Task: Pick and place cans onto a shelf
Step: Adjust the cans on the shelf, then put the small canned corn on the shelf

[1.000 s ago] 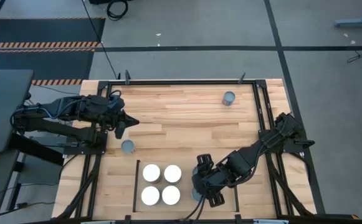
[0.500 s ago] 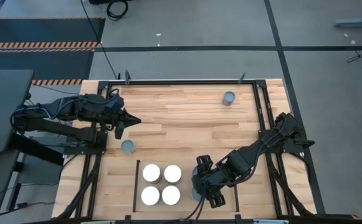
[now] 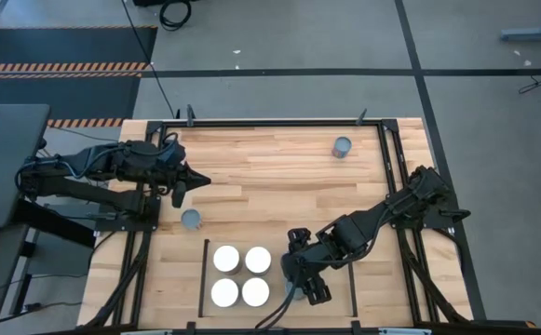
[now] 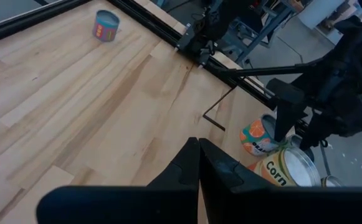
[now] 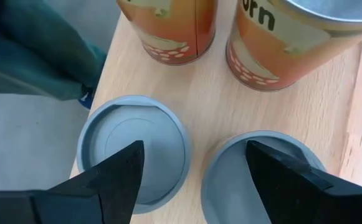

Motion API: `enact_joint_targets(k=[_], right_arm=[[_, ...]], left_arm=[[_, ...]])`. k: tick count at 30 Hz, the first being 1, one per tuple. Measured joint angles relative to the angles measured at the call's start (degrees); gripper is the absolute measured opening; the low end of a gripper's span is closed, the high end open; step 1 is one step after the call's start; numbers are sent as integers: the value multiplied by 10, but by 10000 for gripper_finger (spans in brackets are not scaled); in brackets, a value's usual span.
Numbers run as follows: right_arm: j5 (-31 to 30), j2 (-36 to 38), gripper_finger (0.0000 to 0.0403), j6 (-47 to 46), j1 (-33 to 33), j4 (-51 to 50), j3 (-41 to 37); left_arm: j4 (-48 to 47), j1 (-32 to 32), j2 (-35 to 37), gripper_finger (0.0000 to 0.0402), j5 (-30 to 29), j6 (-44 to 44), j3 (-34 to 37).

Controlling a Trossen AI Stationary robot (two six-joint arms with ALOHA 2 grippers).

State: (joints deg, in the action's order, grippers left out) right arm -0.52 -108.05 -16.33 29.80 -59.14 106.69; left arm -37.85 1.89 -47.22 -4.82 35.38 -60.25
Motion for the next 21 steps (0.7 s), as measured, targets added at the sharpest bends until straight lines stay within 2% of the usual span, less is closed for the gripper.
enact_joint_targets(k=[5, 11, 16, 19, 21], right_arm=[[6, 0, 288, -6, 1, -4, 14], [-3, 1, 288, -5, -10, -47, 91], [-89, 15, 288, -44, -44, -152, 159], [-162, 51, 288, -44, -76, -192, 158], [-178, 78, 288, -35, -104, -206, 140]], left_arm=[[0, 0, 0, 9, 0, 0, 0], [0, 0, 0, 9, 0, -6, 0], [6, 0, 0, 9, 0, -13, 0], [14, 0, 0, 9, 1, -16, 0], [13, 0, 0, 9, 2, -16, 0]])
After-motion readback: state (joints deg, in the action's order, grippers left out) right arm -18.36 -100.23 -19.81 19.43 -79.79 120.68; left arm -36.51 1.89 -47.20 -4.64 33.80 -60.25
